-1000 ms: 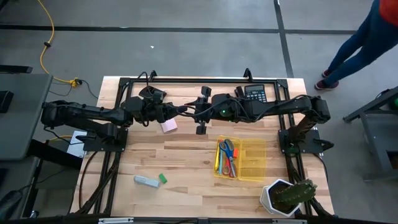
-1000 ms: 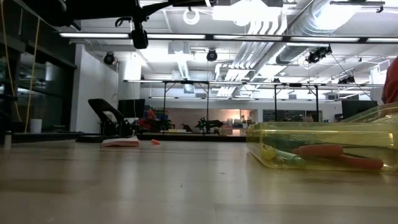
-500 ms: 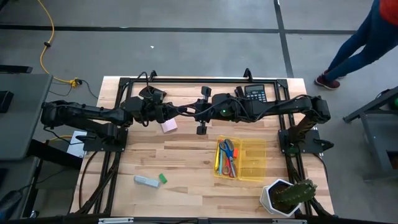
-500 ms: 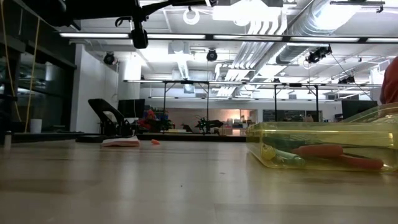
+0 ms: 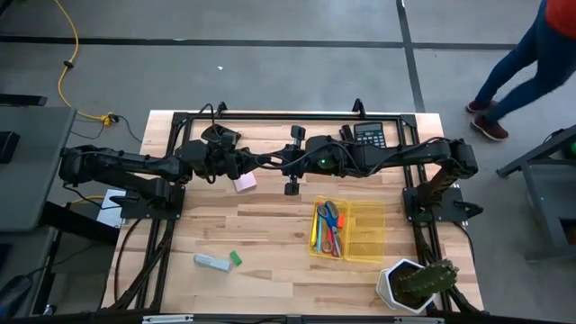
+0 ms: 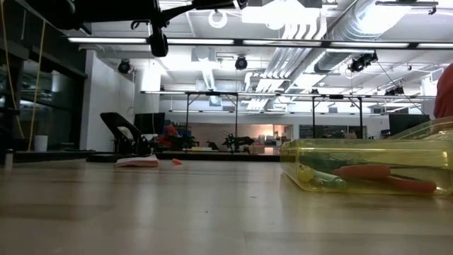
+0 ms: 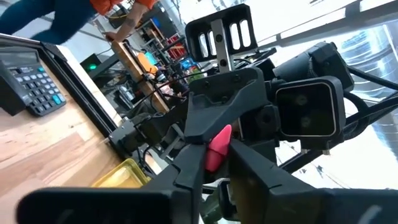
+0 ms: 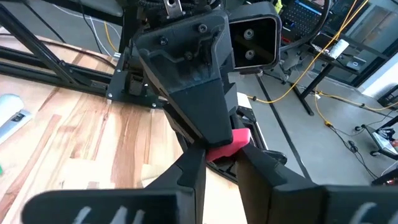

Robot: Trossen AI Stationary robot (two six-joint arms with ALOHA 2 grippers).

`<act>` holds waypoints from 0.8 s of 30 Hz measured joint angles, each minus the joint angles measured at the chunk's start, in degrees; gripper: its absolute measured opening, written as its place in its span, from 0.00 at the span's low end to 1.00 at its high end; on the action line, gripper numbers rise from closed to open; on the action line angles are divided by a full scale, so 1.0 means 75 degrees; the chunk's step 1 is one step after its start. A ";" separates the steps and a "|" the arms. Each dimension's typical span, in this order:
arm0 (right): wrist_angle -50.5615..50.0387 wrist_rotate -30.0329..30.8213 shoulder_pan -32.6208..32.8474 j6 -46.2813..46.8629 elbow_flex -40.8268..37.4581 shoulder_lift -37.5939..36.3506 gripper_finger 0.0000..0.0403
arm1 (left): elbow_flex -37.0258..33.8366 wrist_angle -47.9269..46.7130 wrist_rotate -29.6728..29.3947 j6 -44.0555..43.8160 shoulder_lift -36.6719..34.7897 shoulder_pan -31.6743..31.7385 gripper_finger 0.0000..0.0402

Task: Pack school essentials
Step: Put the pink eraser into the supply box

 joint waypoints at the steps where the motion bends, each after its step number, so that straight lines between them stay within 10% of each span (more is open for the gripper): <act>1: -0.0005 0.0003 0.0000 0.0000 -0.0001 0.0001 0.14 | 0.0000 -0.0006 0.0000 0.0000 0.0000 0.0003 0.17; 24: 0.0025 0.0083 -0.0109 0.0047 0.0005 -0.0063 0.14 | 0.0010 -0.0116 0.0894 0.0493 -0.0243 0.0764 0.38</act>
